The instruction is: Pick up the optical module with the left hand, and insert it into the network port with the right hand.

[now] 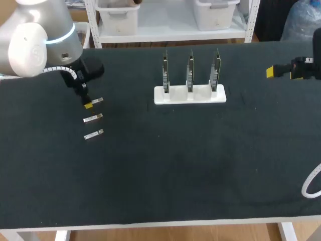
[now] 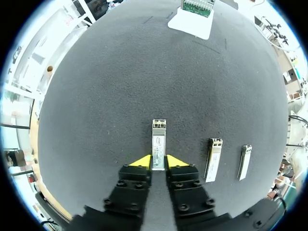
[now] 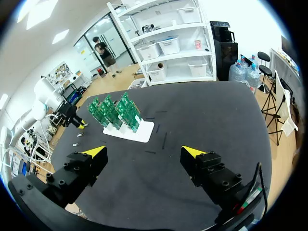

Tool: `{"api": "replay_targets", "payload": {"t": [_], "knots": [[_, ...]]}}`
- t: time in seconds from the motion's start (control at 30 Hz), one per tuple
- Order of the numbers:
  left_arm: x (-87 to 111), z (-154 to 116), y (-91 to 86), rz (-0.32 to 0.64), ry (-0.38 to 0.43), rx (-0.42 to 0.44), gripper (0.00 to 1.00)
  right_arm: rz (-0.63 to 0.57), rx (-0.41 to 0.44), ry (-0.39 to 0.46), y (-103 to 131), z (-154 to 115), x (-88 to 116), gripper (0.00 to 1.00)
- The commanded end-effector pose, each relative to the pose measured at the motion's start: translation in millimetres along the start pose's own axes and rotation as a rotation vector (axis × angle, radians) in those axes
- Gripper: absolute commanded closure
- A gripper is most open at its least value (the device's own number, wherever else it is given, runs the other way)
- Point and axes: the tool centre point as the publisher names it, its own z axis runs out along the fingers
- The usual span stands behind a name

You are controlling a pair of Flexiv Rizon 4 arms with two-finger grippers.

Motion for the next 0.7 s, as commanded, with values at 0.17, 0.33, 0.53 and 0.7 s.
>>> {"api": "replay_targets", "payload": {"t": [0.17,0.33,0.53,0.7], "knots": [[1.5,-1.0,1.1,-0.019,-0.012,0.003,1.0,0.0,0.003,0.0,0.7,-1.6,0.6,0.0],[-0.6,-7.6,1.5,-0.061,-0.057,-0.002,1.0,0.0,0.003,0.0,0.7,-1.6,0.6,0.0],[-8.3,-23.6,1.0,-0.115,-0.153,-0.02,1.0,0.0,0.003,0.0,0.7,-1.6,0.6,0.0],[-17.8,-44.1,-0.1,-0.174,-0.275,-0.034,1.0,0.0,0.003,0.0,0.7,-1.6,0.6,0.0]]}}
